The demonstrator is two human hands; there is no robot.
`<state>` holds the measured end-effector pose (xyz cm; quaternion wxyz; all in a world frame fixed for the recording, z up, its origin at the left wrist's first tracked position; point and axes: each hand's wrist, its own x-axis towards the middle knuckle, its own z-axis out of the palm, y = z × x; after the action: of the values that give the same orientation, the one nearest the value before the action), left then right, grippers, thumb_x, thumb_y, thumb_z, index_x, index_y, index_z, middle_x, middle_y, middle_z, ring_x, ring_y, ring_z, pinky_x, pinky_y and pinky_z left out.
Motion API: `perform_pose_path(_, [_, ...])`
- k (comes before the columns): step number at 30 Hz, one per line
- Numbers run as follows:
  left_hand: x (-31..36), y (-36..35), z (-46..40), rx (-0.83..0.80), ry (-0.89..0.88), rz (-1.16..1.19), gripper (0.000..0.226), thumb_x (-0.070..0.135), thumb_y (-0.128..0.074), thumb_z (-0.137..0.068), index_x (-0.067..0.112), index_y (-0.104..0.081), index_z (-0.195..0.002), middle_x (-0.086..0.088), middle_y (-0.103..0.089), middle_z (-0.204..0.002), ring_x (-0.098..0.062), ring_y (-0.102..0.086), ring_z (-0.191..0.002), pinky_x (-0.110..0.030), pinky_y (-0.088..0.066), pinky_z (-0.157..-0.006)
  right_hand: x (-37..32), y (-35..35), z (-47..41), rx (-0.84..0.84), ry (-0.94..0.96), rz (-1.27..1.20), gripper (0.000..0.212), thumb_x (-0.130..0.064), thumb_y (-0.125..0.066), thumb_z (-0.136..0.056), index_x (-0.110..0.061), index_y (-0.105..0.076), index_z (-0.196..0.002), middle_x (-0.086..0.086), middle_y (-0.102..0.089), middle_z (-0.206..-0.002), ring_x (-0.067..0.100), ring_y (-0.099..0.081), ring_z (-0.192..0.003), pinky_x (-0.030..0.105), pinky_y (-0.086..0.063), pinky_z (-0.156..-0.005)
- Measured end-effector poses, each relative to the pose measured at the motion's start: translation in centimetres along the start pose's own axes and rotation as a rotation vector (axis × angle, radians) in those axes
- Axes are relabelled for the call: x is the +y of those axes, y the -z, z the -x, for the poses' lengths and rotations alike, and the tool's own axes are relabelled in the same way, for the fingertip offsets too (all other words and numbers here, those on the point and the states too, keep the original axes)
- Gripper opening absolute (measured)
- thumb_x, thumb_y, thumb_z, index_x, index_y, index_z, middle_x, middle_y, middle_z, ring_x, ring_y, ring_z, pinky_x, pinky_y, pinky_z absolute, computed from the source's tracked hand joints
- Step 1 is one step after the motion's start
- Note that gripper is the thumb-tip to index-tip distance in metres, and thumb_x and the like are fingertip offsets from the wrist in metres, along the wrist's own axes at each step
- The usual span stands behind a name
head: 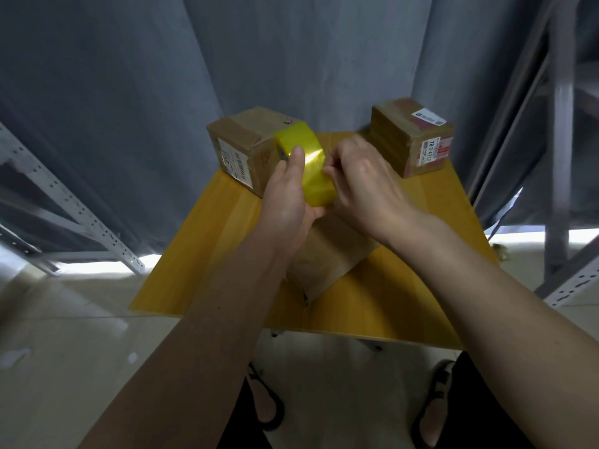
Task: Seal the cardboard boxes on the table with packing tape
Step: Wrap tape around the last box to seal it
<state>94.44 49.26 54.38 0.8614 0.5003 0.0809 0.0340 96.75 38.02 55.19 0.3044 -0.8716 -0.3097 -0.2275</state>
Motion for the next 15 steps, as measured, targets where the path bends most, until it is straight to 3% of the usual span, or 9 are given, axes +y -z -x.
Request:
perform_pose_path(5, [-0.6, 0.1, -0.2, 0.036, 0.060, 0.117, 0.049, 0.038, -0.033, -0.104, 0.005, -0.044, -0.138, -0.019, -0.058, -0.132, -0.033, -0.059, -0.118, -0.063, -0.048, -0.089, -0.3, 0.0, 0.3, -0.124, 0.031, 0.003, 0.011, -0.013, -0.050, -0.096, -0.003, -0.054, -0.100, 0.014, -0.053, -0.101, 0.030, -0.050, -0.098, 0.029, -0.034, -0.077])
perform_pose_path(9, [-0.5, 0.5, -0.2, -0.040, 0.067, 0.152, 0.051, 0.041, -0.031, -0.104, 0.005, -0.048, -0.135, -0.018, -0.064, -0.123, -0.031, -0.065, -0.109, -0.055, -0.054, -0.081, -0.1, -0.1, 1.0, 0.029, 0.012, -0.112, 0.010, -0.010, -0.059, -0.092, -0.003, -0.056, -0.099, 0.004, -0.045, -0.097, 0.024, -0.050, -0.093, 0.029, -0.039, -0.077])
perform_pose_path(11, [-0.3, 0.6, -0.1, -0.072, 0.081, 0.187, 0.051, 0.043, -0.031, -0.104, 0.005, -0.051, -0.131, -0.017, -0.066, -0.118, -0.030, -0.066, -0.106, -0.053, -0.056, -0.078, -0.1, 0.2, 1.1, 0.056, 0.024, -0.198, 0.022, -0.013, -0.064, -0.090, -0.003, -0.057, -0.108, 0.002, -0.045, -0.099, 0.018, -0.050, -0.092, 0.029, -0.043, -0.079])
perform_pose_path(15, [-0.3, 0.5, -0.1, -0.088, 0.094, 0.217, 0.048, 0.043, -0.032, -0.103, 0.007, -0.055, -0.124, -0.016, -0.064, -0.121, -0.030, -0.063, -0.110, -0.057, -0.051, -0.090, 0.2, 0.0, 0.9, 0.081, 0.027, -0.189, 0.038, -0.017, -0.073, -0.083, -0.005, -0.066, -0.118, 0.003, -0.047, -0.097, 0.015, -0.049, -0.091, 0.030, -0.047, -0.080])
